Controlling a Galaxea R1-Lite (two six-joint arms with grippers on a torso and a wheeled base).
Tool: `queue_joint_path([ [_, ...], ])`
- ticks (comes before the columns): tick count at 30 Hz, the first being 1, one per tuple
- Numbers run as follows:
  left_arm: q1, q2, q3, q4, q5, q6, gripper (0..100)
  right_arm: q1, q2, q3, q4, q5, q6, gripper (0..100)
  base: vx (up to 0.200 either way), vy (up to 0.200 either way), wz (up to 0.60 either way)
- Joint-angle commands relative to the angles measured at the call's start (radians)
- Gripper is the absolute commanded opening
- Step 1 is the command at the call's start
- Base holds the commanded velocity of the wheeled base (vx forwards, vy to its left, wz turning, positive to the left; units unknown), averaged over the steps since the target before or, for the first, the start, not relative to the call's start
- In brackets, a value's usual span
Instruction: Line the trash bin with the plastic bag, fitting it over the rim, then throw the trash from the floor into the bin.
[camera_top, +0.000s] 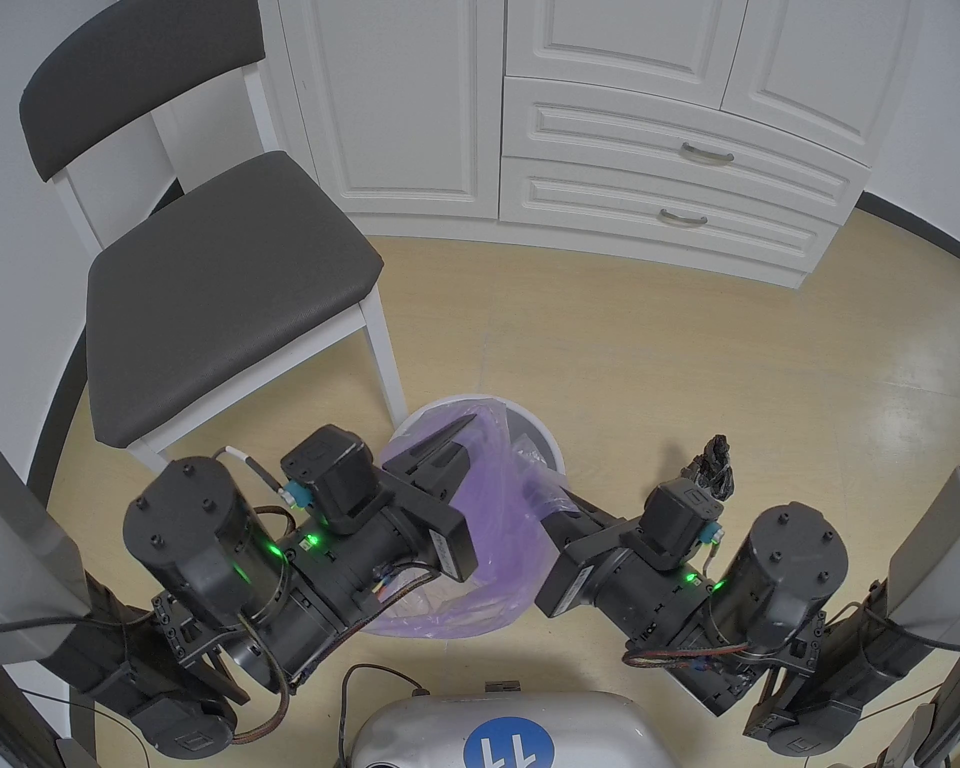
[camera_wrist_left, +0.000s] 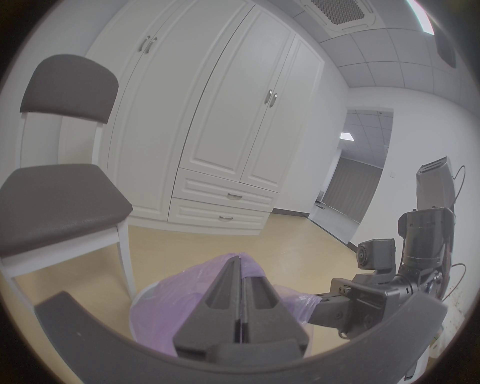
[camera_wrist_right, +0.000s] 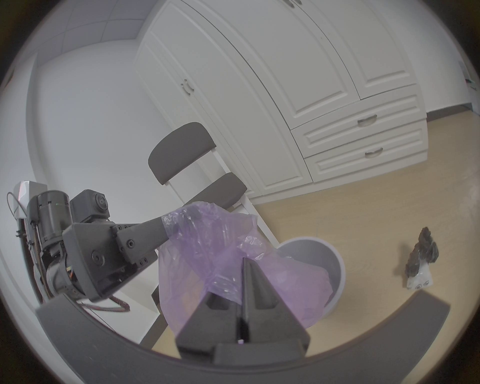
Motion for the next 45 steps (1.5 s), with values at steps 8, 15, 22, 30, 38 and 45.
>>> queue_joint_path([
  [8,0.062,0.151,-0.089,0.000,0.001,-0.103,0,-0.074,0.119,-0.100,-0.018,0.000,0.102,0,0.000,0.000,0.00],
  [15,0.145,0.255,-0.156,0.000,0.002,-0.111,0,-0.153,0.238,-0.183,-0.018,0.029,0.184,0,0.000,0.000,0.00],
  [22,0.187,0.380,-0.250,0.000,0.002,-0.189,0,-0.236,0.419,-0.303,-0.018,0.058,0.288,0,0.000,0.000,0.00],
  [30,0.229,0.426,-0.287,0.000,0.004,-0.189,0,-0.252,0.494,-0.378,-0.018,0.058,0.346,0,0.000,0.000,0.00],
  [38,0.234,0.367,-0.278,0.000,0.005,-0.188,0,-0.245,0.439,-0.366,-0.018,0.054,0.346,0,0.000,0.000,0.00],
  [45,0.218,0.278,-0.282,0.003,0.005,-0.178,0,-0.258,0.317,-0.402,0.058,0.088,0.223,0,0.000,0.000,0.00],
])
